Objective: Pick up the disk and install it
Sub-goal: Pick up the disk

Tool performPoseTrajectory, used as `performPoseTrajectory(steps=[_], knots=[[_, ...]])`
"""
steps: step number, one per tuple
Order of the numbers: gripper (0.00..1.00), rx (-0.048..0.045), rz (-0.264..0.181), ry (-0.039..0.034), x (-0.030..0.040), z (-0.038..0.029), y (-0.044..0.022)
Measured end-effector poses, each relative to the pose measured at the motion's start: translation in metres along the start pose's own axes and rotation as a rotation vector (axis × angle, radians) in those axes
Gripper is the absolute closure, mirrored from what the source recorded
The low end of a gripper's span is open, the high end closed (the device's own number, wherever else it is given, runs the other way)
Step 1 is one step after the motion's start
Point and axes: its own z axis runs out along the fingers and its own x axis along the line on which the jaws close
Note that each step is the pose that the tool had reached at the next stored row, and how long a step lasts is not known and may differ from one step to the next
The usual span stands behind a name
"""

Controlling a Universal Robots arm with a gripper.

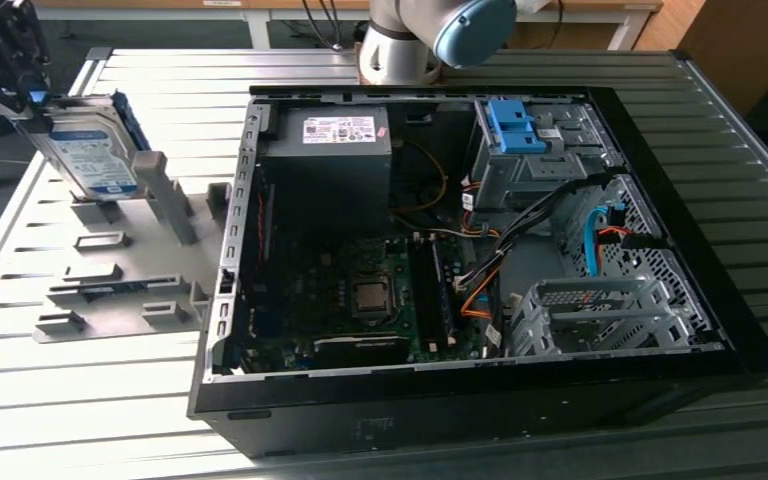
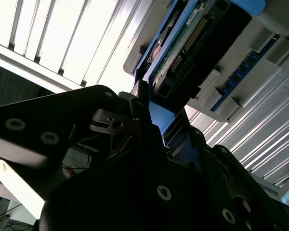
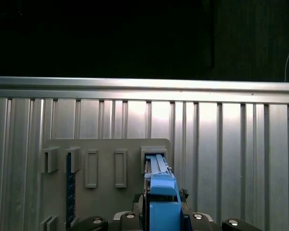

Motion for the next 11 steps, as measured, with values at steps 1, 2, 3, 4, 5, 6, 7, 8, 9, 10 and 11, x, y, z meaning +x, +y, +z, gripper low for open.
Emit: performPoseTrajectory(steps=[1, 2, 3, 4, 5, 6, 7, 8, 9, 10, 11], knots=[[0.64, -0.0001, 0.0, 0.0001, 0.0, -0.0006, 0.0], [0.64, 0.0, 0.0, 0.0001, 0.0, -0.0011, 0.0], [0.64, -0.0001, 0.0, 0.0001, 0.0, -0.0017, 0.0], [0.64, 0.0, 0.0, 0.0, 0.0, -0.0022, 0.0001], [0.64, 0.0, 0.0, 0.0, 0.0, -0.0028, 0.0001], [0.64, 0.0, 0.0, 0.0, 0.0, -0.0033, 0.0001], [0.64, 0.0, 0.0, 0.0, -0.0001, -0.0038, 0.0001], [0.64, 0.0001, 0.0, 0.0, -0.0001, -0.0043, 0.0001], [0.64, 0.0002, 0.0, 0.0, -0.0001, -0.0049, 0.0001], [0.64, 0.0001, 0.0, 0.0, -0.0001, -0.0052, 0.0001], [0.64, 0.0, 0.0, 0.0, -0.0001, -0.0056, 0.0001]])
